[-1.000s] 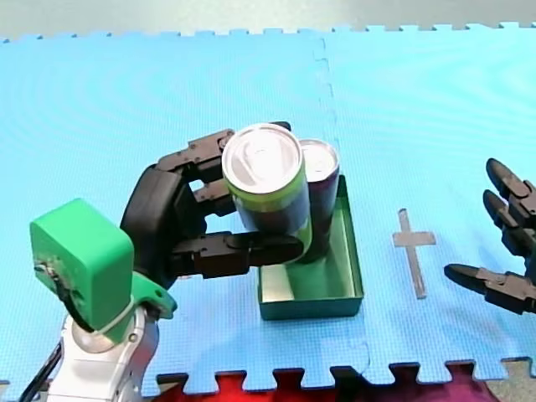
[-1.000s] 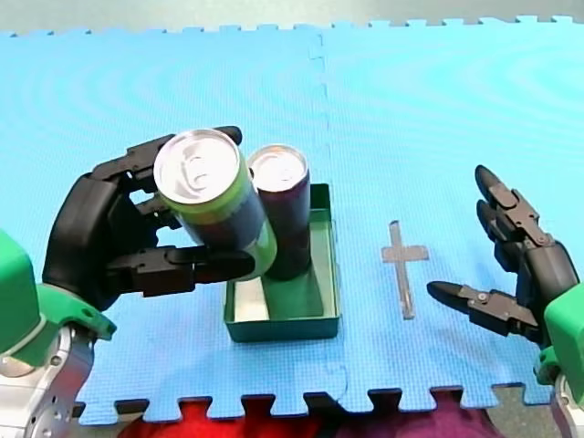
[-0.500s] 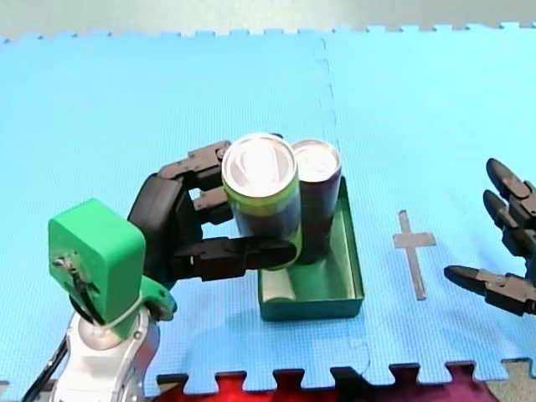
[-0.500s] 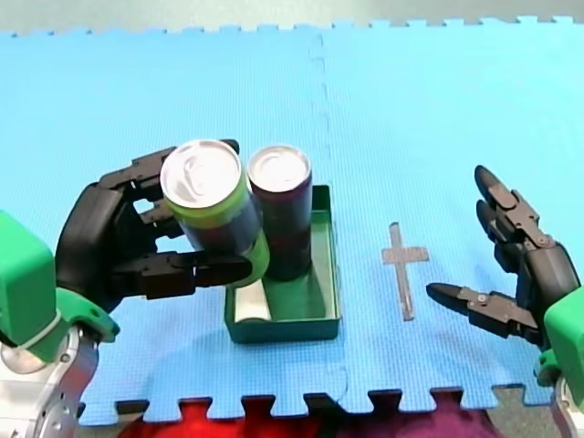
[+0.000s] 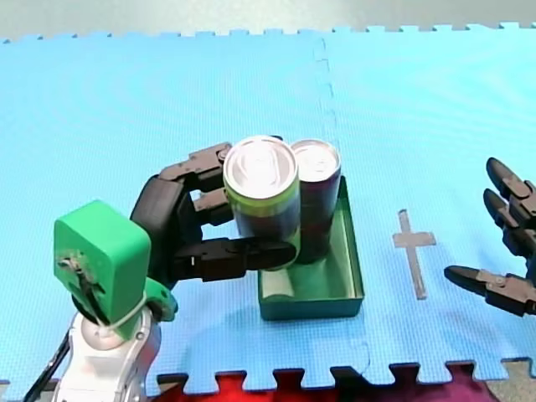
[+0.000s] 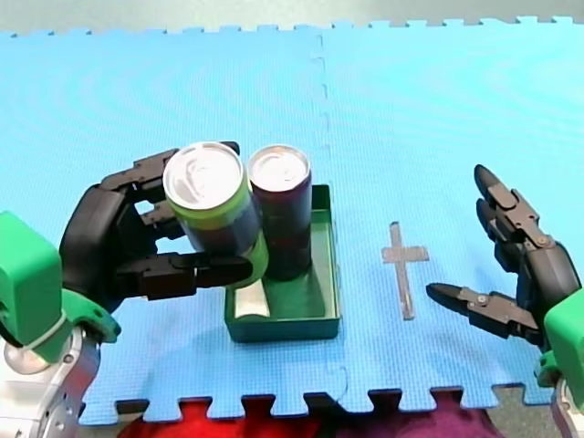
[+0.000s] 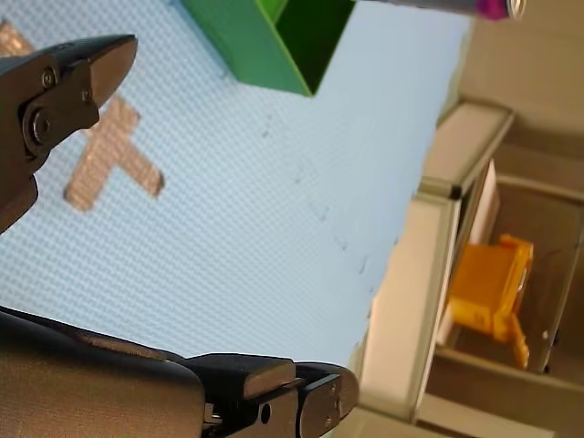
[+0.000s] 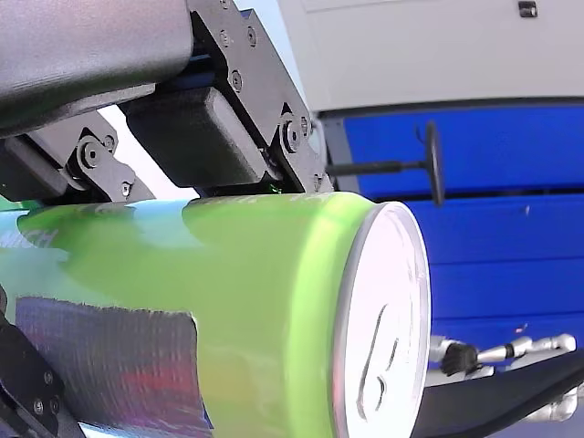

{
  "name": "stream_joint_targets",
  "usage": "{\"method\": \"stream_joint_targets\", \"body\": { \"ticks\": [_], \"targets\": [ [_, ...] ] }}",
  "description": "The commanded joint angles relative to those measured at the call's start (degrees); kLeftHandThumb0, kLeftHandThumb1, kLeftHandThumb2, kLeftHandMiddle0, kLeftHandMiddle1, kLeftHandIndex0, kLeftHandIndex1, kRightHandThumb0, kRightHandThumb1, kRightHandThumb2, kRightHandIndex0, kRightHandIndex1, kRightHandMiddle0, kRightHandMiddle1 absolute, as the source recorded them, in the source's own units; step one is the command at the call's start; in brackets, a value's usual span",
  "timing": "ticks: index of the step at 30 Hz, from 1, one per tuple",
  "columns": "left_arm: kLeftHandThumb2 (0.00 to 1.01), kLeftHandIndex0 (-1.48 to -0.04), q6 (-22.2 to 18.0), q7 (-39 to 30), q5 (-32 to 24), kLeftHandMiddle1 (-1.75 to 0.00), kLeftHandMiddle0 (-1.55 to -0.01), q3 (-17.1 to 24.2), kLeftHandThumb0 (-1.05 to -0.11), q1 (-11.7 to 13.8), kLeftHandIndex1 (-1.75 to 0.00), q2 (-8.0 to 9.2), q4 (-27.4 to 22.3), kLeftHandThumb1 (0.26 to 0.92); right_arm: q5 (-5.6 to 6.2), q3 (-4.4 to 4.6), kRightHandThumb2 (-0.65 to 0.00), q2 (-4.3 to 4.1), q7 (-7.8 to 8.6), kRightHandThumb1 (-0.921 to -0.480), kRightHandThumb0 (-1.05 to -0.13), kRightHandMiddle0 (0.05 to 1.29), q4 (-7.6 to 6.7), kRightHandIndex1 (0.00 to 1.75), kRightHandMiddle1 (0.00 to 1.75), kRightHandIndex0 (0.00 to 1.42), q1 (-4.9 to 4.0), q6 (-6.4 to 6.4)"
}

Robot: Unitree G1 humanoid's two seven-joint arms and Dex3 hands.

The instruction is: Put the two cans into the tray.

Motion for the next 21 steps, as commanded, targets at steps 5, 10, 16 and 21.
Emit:
{"method": "stream_joint_targets", "body": {
  "ticks": [5,10,16,21],
  "targets": [
    [0.0,-1.26,-0.8,0.0,-0.1,0.0,-1.42,0.1,-0.422,-0.2,0.0,0.01,0.1,0.705,0.11,-0.11,0.0,-0.15,-0.12,-0.681,-0.744,0.24,-0.47,0.0,0.0,0.21,0.3,-0.04],
    [0.0,-1.26,-1.0,-0.2,-0.2,0.0,-1.41,0.2,-0.42,-0.3,0.0,0.07,0.8,0.707,-0.05,0.0,0.0,-0.05,-0.33,-0.681,-0.743,0.25,-0.77,0.0,0.0,0.21,0.33,0.15],
    [0.0,-1.26,-1.1,-0.4,-0.3,0.0,-1.41,0.3,-0.419,-0.6,0.0,0.07,1.3,0.708,-0.1,0.04,0.0,-0.02,-0.46,-0.682,-0.741,0.25,-1.05,0.0,0.0,0.21,0.37,0.38],
    [0.0,-1.26,-1.5,-0.7,-0.4,0.0,-1.41,0.6,-0.417,-1.0,0.0,0.12,2.3,0.71,-0.08,0.03,0.0,-0.03,-0.47,-0.682,-0.74,0.24,-1.02,0.0,0.0,0.21,0.2,0.55]
  ]
}}
